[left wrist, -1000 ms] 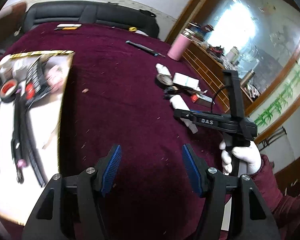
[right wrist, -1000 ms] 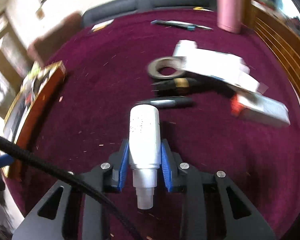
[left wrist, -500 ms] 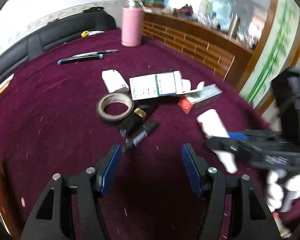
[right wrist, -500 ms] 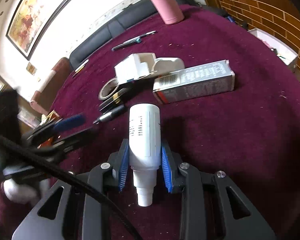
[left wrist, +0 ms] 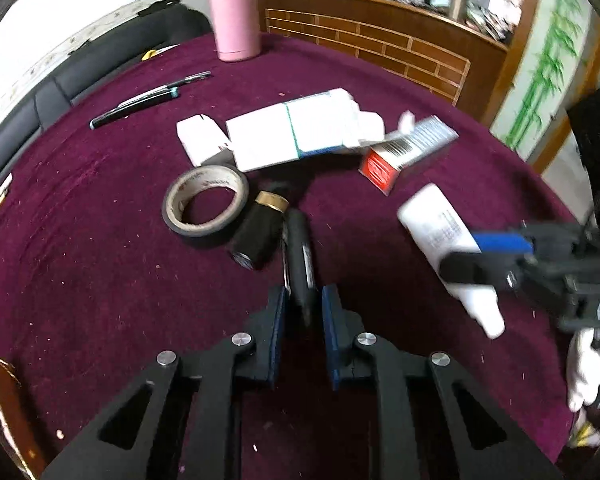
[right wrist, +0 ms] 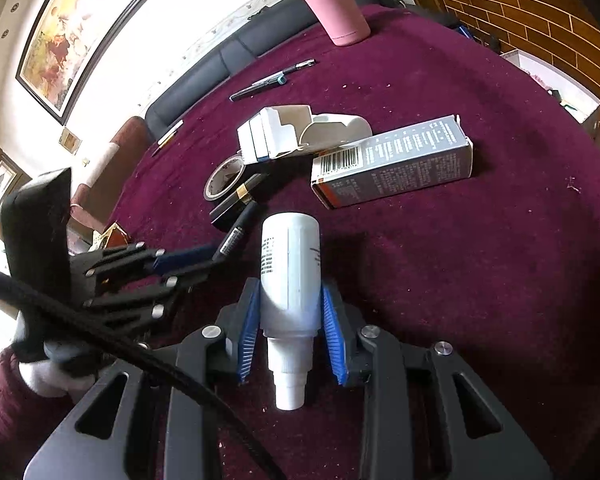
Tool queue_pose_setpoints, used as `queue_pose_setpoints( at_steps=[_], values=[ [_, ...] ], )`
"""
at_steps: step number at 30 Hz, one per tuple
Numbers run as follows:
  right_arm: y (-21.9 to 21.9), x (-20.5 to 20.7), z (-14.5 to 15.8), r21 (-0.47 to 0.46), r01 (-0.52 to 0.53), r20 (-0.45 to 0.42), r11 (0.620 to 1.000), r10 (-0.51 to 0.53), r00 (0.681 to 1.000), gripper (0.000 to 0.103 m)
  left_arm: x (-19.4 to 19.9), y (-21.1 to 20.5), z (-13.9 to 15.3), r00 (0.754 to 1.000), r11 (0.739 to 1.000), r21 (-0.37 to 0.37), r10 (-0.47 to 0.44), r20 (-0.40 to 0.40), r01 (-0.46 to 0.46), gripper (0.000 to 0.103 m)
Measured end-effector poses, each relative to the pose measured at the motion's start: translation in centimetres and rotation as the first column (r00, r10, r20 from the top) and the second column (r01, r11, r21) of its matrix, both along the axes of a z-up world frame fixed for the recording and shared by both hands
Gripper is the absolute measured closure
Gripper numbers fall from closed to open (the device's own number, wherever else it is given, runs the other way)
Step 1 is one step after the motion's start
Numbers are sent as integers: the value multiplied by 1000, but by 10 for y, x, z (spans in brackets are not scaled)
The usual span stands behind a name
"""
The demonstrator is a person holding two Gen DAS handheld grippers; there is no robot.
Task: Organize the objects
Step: 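Grasp a black pen with the left tool while the right tool lifts the spray bottle, then carry the pen and spray bottle into the tray and release both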
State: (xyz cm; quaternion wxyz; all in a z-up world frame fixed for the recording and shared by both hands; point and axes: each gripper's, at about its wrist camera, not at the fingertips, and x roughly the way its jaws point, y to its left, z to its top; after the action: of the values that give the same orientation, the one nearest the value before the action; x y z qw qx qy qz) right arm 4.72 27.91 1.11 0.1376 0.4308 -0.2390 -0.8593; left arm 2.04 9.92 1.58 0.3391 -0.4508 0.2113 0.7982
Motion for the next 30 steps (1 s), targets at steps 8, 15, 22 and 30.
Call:
queue_pose_setpoints(
  at_steps=[8, 15, 22, 30],
  values=[
    [-3, 0, 0, 19, 2, 2, 1000, -2, 1000, 74, -2, 40, -4, 992, 998, -62, -6, -124, -2, 72],
    [-5, -1, 0, 43, 1, -1, 999, -1, 1000, 74, -7, 22, -4, 996, 991, 99, 88, -9, -86, 91],
    [-9, 0, 2, 66, -16, 10, 998, 15, 1000, 74, 45, -51, 20, 988, 929, 346, 97, 117, -132, 91],
    [-40, 12, 5, -50, -110, 71, 993, 113, 991, 75, 89, -171, 51, 946, 808, 493, 290, 146, -324, 91]
  ],
)
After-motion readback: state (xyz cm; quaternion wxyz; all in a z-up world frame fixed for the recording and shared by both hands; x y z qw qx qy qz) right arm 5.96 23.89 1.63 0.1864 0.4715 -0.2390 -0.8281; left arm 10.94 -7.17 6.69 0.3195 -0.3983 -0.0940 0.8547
